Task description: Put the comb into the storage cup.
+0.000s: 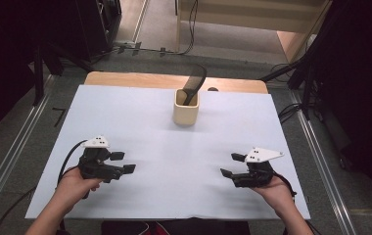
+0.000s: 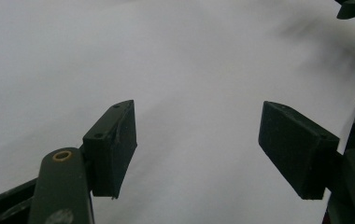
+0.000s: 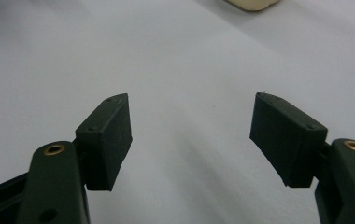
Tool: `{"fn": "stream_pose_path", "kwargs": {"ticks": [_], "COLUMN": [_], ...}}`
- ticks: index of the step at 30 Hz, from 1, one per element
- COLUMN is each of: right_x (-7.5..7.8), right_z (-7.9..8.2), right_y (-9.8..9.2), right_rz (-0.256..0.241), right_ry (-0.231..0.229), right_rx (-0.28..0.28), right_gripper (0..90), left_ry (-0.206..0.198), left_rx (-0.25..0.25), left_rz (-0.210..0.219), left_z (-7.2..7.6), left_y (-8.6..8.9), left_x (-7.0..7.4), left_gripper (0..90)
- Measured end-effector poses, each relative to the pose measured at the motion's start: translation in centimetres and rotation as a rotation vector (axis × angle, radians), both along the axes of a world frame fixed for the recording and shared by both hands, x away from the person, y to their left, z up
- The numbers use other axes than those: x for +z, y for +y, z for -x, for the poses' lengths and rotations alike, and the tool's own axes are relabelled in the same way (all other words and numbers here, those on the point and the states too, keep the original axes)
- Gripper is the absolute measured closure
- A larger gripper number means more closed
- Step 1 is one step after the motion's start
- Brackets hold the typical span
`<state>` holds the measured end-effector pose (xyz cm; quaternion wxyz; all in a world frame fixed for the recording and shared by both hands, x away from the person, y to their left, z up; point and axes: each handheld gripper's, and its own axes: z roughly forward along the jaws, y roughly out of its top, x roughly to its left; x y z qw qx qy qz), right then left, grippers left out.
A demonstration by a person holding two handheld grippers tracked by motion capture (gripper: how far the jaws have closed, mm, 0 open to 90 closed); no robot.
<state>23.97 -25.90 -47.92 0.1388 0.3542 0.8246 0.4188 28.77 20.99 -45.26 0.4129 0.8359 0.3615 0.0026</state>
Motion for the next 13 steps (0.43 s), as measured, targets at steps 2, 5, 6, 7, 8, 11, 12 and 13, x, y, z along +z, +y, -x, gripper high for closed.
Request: {"fn": "stream_pose_path", "kwargs": {"ticks": [2,5,6,7,8,11,12,13], "right_x": [-0.01,-0.02,-0.02,-0.03,-0.04,-0.01,-0.03,-0.08], "right_z": [0.0,0.0,-0.01,-0.02,-0.02,-0.01,-0.08,-0.16], "right_y": [0.0,0.04,0.03,0.03,0.03,0.04,0.04,0.04], "right_rz": [0.0,-0.001,0.0,-0.001,-0.002,-0.007,-0.01,-0.015], "right_ry": [0.002,0.003,0.001,0.001,0.004,0.002,0.0,0.01], "right_rx": [0.0,0.003,0.003,0.004,0.006,0.007,-0.002,-0.014], "right_gripper": [27.4,27.4,27.4,27.4,27.4,24.7,21.6,19.8], "left_ry": [0.001,0.003,0.004,0.004,0.004,0.006,0.006,0.007], "left_rx": [0.0,0.003,0.004,0.005,0.004,0.001,0.003,0.007], "left_rz": [-0.003,-0.003,-0.003,-0.003,-0.002,-0.003,-0.002,0.0], "left_z": [-0.03,-0.06,-0.07,-0.07,-0.08,-0.14,-0.16,-0.19], "left_y": [0.16,0.21,0.19,0.18,0.18,0.28,0.3,0.31], "left_x": [-0.03,-0.13,-0.16,-0.18,-0.19,-0.19,-0.2,-0.24], "left_gripper": [28.9,29.0,29.0,29.0,29.0,29.0,28.9,29.0]}}
